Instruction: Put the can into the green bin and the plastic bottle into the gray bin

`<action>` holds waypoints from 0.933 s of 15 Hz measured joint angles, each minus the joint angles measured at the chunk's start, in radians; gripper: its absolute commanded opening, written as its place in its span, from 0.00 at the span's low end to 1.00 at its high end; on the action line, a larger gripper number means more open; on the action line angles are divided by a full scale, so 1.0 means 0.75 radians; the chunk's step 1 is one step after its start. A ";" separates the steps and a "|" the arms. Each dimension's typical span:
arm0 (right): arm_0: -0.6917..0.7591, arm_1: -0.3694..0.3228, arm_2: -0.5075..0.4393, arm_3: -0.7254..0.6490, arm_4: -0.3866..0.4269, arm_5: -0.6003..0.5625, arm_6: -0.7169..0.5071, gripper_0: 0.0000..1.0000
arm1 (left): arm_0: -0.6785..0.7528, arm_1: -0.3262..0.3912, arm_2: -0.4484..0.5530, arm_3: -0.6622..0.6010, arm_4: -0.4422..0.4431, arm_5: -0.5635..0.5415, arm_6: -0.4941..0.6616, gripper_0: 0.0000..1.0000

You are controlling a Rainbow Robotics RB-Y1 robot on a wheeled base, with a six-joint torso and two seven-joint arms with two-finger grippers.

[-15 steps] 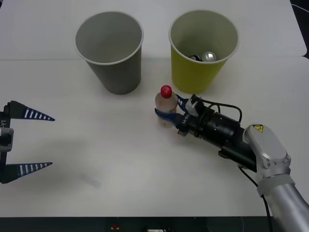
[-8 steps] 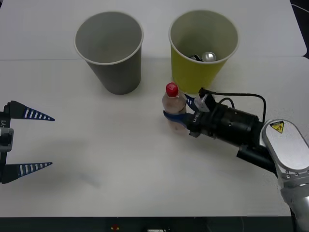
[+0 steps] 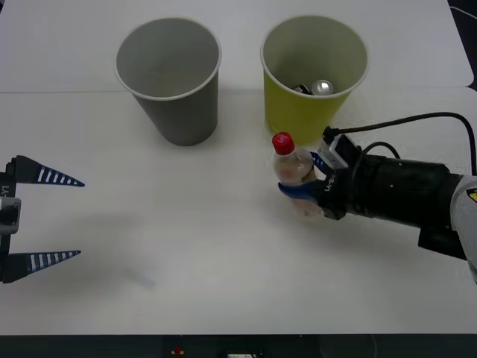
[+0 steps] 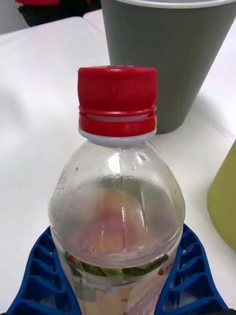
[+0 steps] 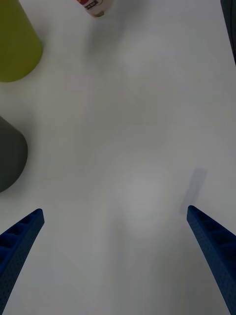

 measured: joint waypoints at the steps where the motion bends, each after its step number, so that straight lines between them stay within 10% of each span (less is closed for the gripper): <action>1: 0.000 0.000 -0.025 -0.073 0.060 -0.084 -0.072 0.00 | 0.000 0.000 0.000 0.000 0.000 0.000 0.000 1.00; 6: -0.019 -0.001 -0.044 -0.340 0.280 -0.345 -0.378 0.00 | 0.000 0.000 0.000 0.000 0.000 0.000 0.000 1.00; 14: -0.290 -0.004 -0.012 -0.401 0.294 -0.535 -0.736 0.00 | 0.000 0.000 0.000 0.000 0.000 0.000 0.000 1.00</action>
